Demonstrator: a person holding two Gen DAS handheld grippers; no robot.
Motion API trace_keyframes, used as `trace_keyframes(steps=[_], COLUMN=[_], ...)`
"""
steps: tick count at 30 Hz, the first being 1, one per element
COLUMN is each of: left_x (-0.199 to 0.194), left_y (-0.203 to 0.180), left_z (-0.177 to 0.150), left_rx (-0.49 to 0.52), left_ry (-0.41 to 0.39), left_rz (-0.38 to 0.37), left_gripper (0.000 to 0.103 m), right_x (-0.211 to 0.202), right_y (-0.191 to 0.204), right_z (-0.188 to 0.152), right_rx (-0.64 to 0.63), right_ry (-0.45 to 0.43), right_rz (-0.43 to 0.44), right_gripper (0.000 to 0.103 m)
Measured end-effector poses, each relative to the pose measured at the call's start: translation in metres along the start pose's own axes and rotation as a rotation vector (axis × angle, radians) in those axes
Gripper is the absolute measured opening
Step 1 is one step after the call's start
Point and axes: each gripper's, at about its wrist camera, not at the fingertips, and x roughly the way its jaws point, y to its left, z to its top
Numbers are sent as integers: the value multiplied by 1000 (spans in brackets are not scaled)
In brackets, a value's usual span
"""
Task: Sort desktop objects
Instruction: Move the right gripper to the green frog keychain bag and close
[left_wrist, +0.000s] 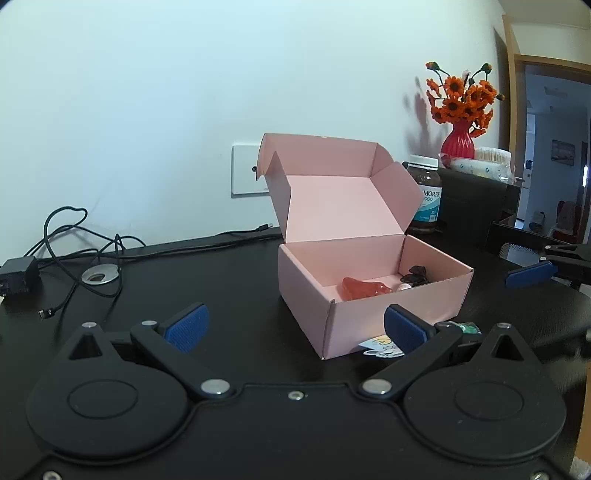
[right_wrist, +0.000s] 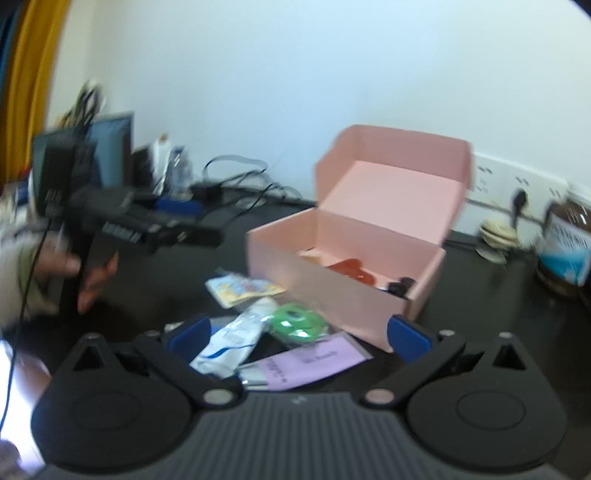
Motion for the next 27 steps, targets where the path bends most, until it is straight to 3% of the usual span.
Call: trace_keyframes(steps=[3,8,17,21,23,27], left_x=[0,0,1,1,1,2], left_y=[-1,-1,-1,-1,-1,0], left_z=[0,0,0,0,0,0], left_rx=[4,8,7,7,5,-2], left_ry=[-2,2,5,7,9,14], left_rz=[1,1,-1,-3,-5,-7], left_gripper=[103,103,103,103,103,103], right_x=[9,26,52,58,59,61], right_y=[12,12,21,14,9,3], right_z=[3,4,5,8,10,11], right_rx=[-74,-72,-95,-26,15,63], right_ry=[28,64,94,94,88,86], right_rz=[-22,-40,-32,-16,0,5], right_gripper=[91,70,69,65,50,37])
